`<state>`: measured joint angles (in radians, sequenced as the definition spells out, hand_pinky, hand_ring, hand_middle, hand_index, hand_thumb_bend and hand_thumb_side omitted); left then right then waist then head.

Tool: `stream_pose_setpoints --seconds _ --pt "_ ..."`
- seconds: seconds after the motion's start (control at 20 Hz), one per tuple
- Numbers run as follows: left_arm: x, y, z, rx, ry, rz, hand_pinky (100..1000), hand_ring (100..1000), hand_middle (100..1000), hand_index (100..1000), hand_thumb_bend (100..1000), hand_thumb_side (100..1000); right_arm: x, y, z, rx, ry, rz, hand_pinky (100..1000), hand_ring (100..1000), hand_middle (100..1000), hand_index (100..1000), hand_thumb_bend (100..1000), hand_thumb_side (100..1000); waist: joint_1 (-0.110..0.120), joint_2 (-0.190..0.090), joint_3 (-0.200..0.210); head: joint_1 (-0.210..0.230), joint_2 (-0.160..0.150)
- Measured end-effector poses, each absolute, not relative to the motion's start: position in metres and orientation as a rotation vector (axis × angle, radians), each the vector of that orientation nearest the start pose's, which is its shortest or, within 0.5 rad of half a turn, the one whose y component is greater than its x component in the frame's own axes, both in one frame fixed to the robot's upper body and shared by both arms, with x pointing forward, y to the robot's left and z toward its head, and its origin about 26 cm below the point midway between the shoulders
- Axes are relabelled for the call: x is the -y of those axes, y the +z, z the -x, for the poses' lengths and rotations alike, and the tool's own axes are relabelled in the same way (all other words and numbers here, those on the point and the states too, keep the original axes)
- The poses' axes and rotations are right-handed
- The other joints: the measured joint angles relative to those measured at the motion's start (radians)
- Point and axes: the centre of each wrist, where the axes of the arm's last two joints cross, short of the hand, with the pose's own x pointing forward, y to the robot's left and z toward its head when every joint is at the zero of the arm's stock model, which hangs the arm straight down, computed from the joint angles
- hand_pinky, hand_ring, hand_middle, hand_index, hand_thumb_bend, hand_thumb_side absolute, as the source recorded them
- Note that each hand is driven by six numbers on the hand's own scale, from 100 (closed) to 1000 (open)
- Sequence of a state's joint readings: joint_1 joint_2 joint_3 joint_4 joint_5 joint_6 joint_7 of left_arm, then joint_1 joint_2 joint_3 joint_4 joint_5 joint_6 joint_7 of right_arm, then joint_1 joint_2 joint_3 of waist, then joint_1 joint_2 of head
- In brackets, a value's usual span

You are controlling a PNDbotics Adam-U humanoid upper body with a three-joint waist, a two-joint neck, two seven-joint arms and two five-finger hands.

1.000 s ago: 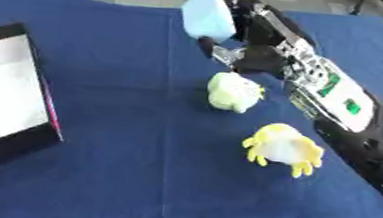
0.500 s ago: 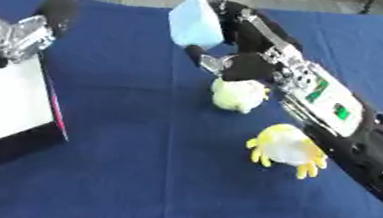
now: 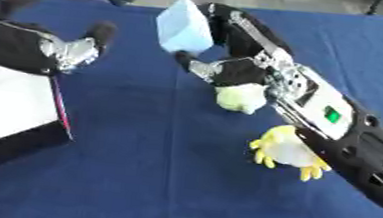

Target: Pick up the objects with one hand, pass them to the other hand, and then place them into the box on the other side of the table.

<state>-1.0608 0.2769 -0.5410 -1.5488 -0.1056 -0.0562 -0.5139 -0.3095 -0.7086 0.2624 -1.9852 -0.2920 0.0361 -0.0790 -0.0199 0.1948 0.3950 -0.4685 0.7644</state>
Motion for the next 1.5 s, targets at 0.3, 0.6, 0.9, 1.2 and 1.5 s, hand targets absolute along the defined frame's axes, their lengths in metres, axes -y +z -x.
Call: stream_pose_setpoints --seconds 0.3,0.6,0.9,1.2,1.5 --pt "-0.05 0.28 -0.372 -2.708 2.358 -0.194 1000 813 774 824 100 576 0.254 0.197 -0.294 2.051 0.698 -0.007 703 565 619 651 109 100 0.0 0.0 0.0 0.003 0.0" --pt "-0.043 0.275 -0.375 -2.755 2.407 -0.157 1000 812 750 804 100 684 0.254 0.193 -0.293 2.053 0.717 0.006 703 564 619 651 109 100 0.0 0.001 0.0 0.008 0.0" --pt "-0.037 0.273 -0.372 -2.795 2.401 -0.115 1000 823 748 817 100 751 0.251 0.191 -0.293 2.049 0.735 0.003 703 564 618 650 111 100 0.0 0.001 -0.002 0.012 0.0" --pt "-0.035 0.27 -0.37 -2.747 2.456 -0.098 1000 837 755 826 100 650 0.249 0.189 -0.292 2.043 0.76 0.004 703 564 618 649 113 100 0.0 0.002 -0.004 0.015 0.0" --pt "-0.034 0.268 -0.37 -2.636 2.533 -0.084 1000 861 771 841 100 490 0.248 0.187 -0.292 2.036 0.782 0.007 703 564 617 649 113 100 0.0 0.002 -0.008 0.016 0.0"
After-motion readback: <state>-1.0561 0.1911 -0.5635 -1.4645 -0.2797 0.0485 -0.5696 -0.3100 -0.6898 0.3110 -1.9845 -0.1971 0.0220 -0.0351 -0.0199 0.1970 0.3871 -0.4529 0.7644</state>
